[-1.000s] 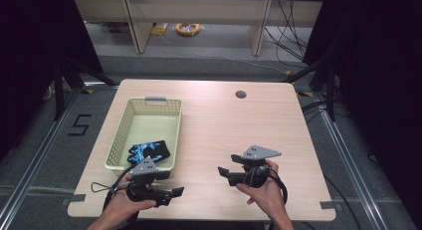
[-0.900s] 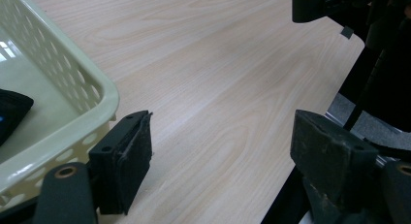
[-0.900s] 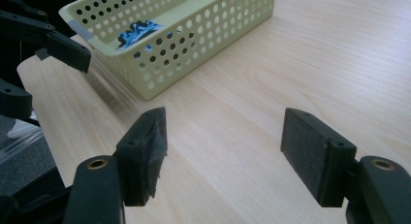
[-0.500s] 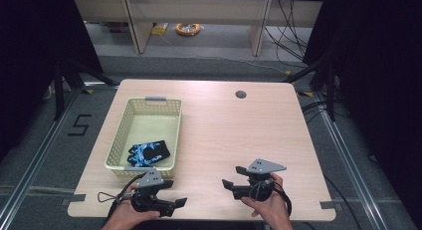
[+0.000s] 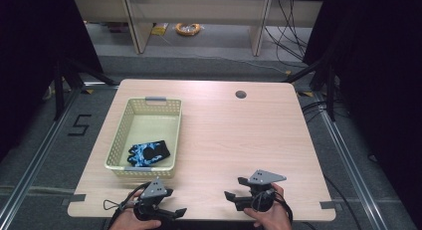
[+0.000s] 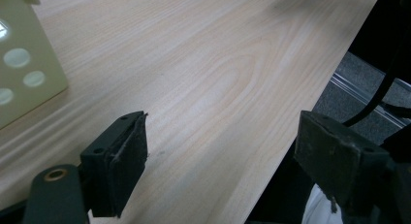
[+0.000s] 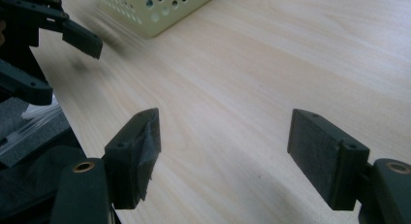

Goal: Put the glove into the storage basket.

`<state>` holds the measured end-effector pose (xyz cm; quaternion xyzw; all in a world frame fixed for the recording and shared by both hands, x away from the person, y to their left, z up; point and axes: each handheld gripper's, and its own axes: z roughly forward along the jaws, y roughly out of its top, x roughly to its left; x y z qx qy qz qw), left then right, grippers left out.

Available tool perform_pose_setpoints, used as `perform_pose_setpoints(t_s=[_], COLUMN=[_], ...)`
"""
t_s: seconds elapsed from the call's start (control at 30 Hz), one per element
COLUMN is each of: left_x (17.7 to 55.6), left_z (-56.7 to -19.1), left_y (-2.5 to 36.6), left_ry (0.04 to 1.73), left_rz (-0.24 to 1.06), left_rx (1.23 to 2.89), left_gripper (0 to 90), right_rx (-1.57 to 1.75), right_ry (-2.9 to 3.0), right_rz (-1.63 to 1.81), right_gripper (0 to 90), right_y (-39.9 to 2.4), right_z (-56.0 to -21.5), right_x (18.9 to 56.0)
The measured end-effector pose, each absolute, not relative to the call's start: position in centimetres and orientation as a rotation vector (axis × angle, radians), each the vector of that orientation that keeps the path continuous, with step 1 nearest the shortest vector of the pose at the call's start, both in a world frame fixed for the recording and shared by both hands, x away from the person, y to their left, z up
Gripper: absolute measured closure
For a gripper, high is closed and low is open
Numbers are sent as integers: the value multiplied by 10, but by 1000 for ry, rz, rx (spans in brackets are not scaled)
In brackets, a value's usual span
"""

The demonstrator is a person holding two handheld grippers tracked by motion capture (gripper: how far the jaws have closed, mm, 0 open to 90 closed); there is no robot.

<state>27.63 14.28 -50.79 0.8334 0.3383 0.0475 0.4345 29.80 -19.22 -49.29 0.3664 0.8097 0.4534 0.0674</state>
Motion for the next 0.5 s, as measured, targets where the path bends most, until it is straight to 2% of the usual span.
perform_pose_setpoints(t_s=[0.5], left_x=[277], left_z=[-514], left_y=[143], left_ry=[844], left_rz=[146], left_rx=[2111], left_gripper=[175], right_rx=[1048], right_ry=[2469], right_rz=[1241], right_gripper=[266], right_y=[-191], right_z=[-500], right_x=[294])
